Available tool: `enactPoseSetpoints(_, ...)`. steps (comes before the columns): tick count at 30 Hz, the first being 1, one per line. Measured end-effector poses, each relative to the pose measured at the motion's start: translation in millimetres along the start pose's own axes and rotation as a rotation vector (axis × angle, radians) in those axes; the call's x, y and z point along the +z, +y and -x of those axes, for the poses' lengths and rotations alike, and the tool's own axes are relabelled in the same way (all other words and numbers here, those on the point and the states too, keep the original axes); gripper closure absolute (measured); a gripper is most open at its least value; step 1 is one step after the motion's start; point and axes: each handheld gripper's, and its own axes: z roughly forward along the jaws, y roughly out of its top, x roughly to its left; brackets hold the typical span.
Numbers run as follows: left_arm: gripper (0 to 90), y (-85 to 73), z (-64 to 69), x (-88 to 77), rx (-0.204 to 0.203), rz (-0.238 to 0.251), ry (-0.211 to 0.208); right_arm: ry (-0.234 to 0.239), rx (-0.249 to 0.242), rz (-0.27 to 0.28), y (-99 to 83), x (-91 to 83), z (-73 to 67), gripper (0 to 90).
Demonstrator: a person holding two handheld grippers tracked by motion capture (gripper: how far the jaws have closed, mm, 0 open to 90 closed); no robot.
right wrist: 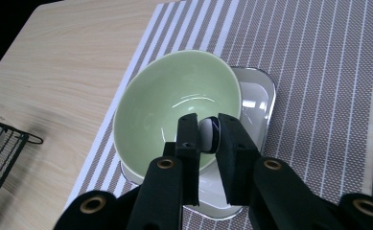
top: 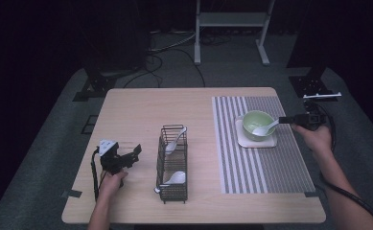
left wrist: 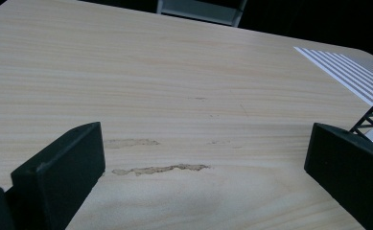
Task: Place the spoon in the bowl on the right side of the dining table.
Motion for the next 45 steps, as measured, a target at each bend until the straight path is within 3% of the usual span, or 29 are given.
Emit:
enactPoseSetpoints(20, 0.0, 0.6, -0.4, 1.5, -0.013, -0.004, 0.002, -0.025, 0.04, -0.012, -10.4, 4.5, 17.5, 73.1)
enactPoseSetpoints(45, 0.0, 0.0, 0.2, 0.4, -0.004, 0.003, -0.001, 0.042, 0.044, 0.011, -31.5, 1.2, 21.9, 59.0)
